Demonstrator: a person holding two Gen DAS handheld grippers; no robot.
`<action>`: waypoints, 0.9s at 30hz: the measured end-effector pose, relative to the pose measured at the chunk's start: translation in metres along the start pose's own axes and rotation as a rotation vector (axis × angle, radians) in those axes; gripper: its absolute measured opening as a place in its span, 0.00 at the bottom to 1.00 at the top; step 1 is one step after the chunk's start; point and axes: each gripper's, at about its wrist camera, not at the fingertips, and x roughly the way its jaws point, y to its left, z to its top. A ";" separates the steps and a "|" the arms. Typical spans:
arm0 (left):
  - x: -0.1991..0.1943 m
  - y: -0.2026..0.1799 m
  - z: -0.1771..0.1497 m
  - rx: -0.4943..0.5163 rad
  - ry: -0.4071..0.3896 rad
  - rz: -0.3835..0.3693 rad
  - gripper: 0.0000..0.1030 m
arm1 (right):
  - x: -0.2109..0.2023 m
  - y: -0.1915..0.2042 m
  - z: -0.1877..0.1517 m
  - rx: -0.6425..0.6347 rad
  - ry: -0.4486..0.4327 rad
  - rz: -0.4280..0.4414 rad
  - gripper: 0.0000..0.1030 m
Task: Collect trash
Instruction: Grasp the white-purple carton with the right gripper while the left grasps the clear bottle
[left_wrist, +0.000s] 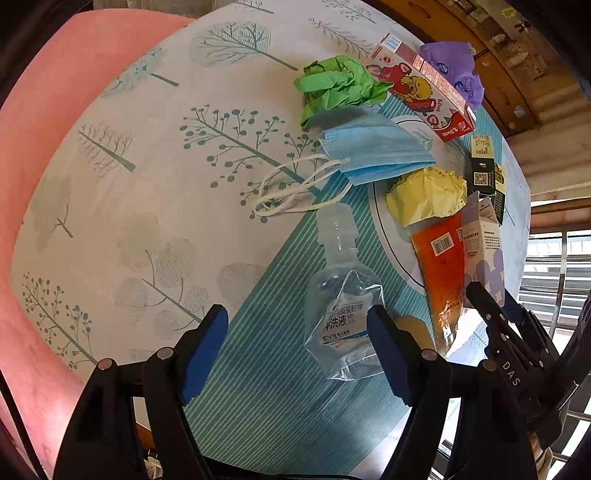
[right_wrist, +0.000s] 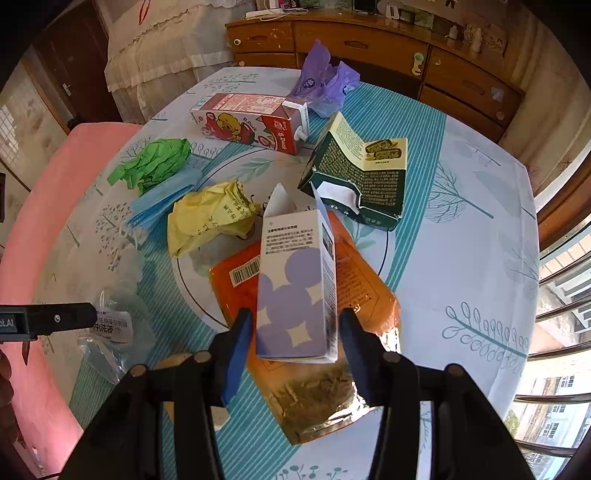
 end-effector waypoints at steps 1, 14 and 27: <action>0.004 0.000 0.000 -0.005 0.007 -0.006 0.74 | 0.001 -0.001 -0.001 0.001 0.005 0.005 0.40; 0.045 -0.032 -0.016 0.074 0.119 -0.038 0.45 | -0.004 -0.010 -0.007 0.040 -0.026 0.043 0.38; 0.019 -0.055 -0.036 0.183 -0.004 -0.043 0.20 | -0.030 0.003 -0.023 0.073 -0.076 0.070 0.38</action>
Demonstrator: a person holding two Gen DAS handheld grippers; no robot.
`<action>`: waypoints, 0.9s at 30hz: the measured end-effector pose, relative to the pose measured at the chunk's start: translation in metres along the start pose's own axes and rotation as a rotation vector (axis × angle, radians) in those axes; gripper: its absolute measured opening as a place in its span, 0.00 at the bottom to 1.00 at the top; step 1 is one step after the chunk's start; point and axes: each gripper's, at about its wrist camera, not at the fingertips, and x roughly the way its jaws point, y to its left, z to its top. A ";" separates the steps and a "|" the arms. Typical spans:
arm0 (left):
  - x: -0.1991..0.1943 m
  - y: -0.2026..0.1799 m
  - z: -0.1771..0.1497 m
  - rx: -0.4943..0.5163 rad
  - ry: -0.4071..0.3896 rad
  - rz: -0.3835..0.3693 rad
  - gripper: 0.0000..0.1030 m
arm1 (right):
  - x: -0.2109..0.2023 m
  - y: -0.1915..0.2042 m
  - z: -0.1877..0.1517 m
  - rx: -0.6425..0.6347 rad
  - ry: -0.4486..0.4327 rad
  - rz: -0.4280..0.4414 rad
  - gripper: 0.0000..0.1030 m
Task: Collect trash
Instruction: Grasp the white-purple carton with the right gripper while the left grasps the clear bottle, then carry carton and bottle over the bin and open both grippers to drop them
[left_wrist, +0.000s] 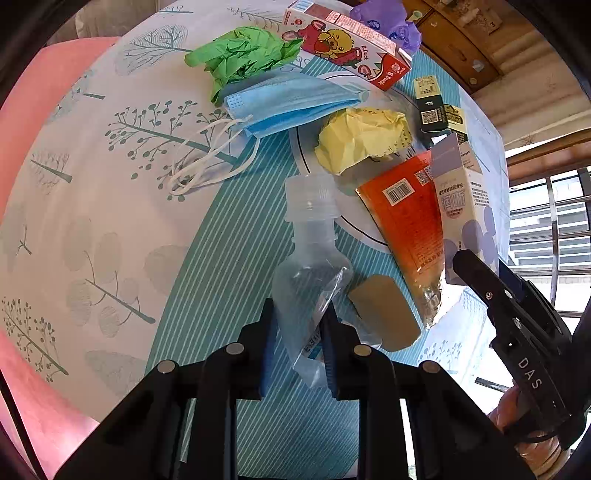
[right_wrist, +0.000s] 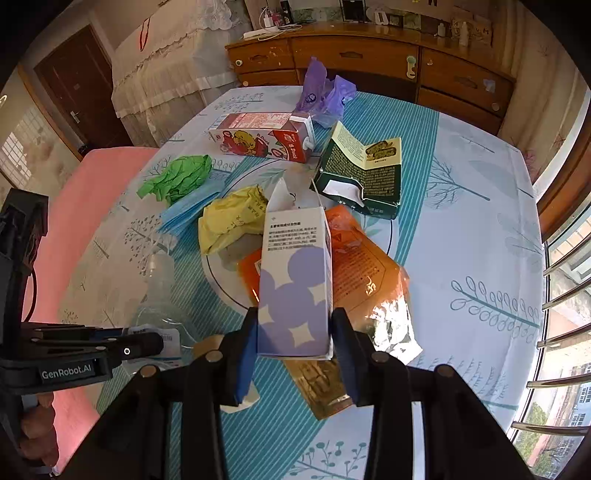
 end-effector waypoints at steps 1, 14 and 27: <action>-0.004 0.003 -0.002 0.004 -0.008 -0.008 0.20 | -0.003 0.002 -0.002 0.005 -0.005 0.000 0.38; -0.080 0.038 -0.038 0.118 -0.104 -0.065 0.20 | -0.061 0.041 -0.055 0.104 -0.086 -0.049 0.37; -0.174 0.114 -0.138 0.361 -0.184 -0.160 0.20 | -0.122 0.153 -0.175 0.354 -0.174 -0.095 0.37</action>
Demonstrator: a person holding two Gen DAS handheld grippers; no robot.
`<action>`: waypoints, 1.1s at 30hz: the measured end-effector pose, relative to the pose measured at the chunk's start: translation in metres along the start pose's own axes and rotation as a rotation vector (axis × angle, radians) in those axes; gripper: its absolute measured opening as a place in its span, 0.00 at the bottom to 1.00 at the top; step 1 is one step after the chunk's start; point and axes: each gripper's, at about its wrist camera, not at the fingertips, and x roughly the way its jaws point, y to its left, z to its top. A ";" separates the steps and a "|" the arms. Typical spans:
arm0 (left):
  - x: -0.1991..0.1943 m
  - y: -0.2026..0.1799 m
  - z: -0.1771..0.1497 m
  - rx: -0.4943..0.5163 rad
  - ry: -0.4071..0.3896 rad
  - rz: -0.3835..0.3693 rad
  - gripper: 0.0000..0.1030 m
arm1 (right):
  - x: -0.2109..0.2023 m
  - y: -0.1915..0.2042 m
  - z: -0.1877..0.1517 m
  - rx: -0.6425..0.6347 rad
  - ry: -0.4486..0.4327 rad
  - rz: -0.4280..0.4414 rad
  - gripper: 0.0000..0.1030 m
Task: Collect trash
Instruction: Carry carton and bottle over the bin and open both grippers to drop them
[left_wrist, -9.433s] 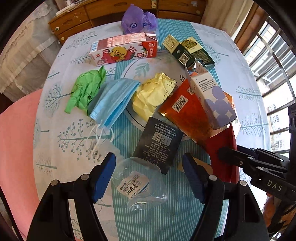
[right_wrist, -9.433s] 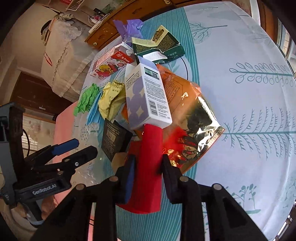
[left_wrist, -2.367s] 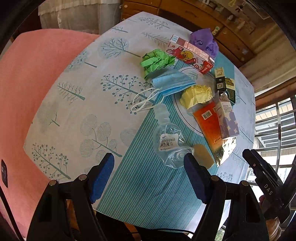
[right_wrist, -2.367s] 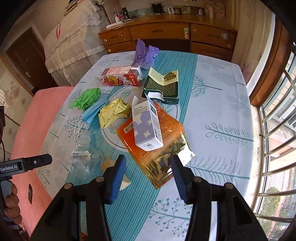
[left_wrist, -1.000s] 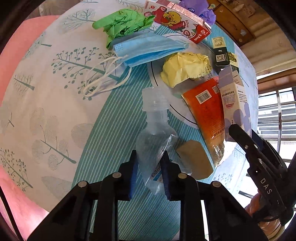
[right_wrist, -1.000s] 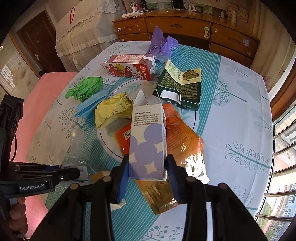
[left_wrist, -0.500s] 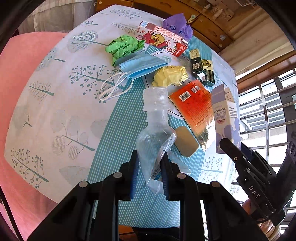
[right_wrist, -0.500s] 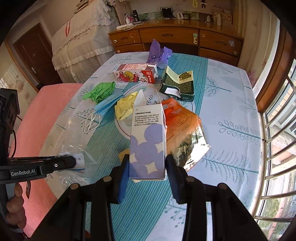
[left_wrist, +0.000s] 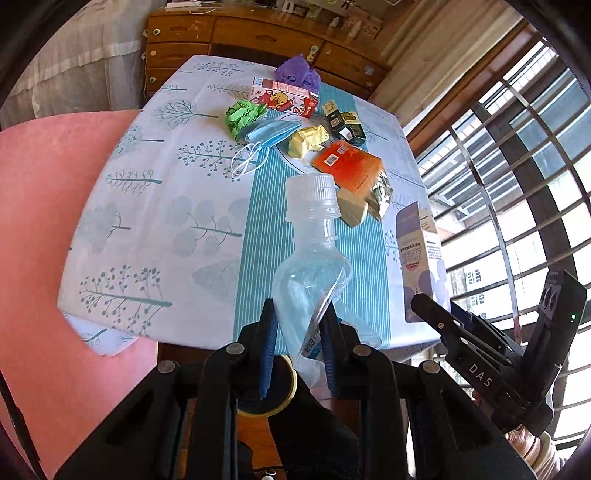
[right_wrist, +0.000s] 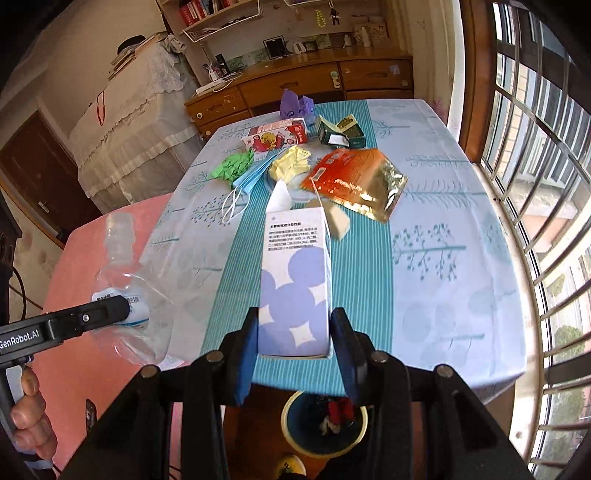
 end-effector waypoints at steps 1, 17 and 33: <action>-0.009 0.004 -0.011 0.017 -0.004 -0.002 0.20 | -0.005 0.007 -0.012 -0.003 0.000 -0.005 0.37; 0.013 0.027 -0.129 0.110 0.198 0.011 0.20 | -0.006 0.026 -0.143 0.046 0.163 -0.066 0.37; 0.260 0.047 -0.249 0.172 0.416 0.156 0.21 | 0.203 -0.077 -0.291 0.218 0.454 -0.068 0.37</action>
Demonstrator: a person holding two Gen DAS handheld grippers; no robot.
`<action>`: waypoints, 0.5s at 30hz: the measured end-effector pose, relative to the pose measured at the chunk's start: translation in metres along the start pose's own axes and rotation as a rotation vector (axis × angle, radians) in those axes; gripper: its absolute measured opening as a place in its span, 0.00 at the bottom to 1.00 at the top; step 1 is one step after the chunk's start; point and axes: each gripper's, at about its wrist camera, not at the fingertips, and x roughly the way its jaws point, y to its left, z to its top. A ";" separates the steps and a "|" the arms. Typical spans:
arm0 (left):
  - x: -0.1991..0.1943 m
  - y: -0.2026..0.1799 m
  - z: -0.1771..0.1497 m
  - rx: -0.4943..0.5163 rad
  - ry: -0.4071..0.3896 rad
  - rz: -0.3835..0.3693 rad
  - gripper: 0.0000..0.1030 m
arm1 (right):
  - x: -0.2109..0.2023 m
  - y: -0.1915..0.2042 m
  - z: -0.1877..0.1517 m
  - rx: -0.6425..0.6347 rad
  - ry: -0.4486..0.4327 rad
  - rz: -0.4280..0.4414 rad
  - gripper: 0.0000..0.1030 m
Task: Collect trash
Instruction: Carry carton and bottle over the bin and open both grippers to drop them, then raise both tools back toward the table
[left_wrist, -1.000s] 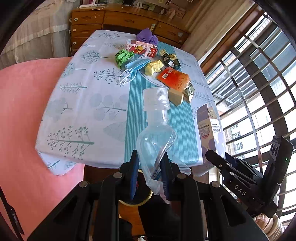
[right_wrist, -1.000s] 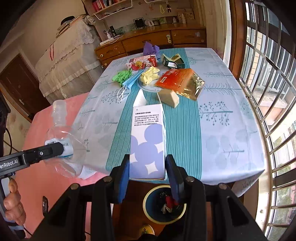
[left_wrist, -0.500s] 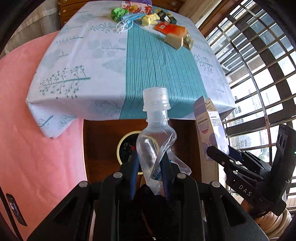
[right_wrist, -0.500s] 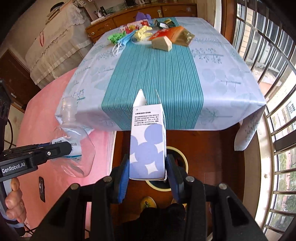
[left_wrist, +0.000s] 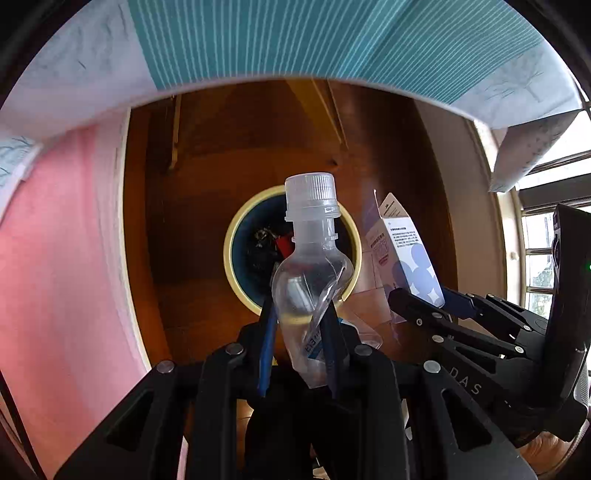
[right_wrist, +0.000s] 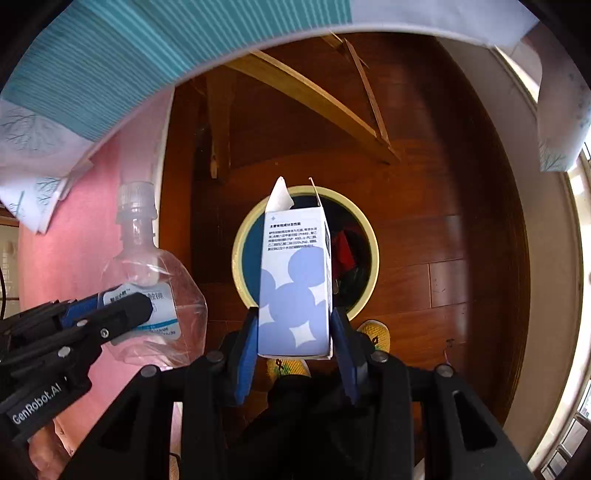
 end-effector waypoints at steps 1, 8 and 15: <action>0.016 0.001 0.001 -0.004 0.014 0.008 0.21 | 0.014 -0.006 0.002 0.012 0.006 -0.003 0.37; 0.086 0.005 0.017 0.005 0.042 0.044 0.32 | 0.079 -0.024 0.019 0.033 0.011 0.002 0.40; 0.103 0.010 0.030 -0.002 0.006 0.162 0.93 | 0.090 -0.041 0.031 0.075 0.008 -0.022 0.63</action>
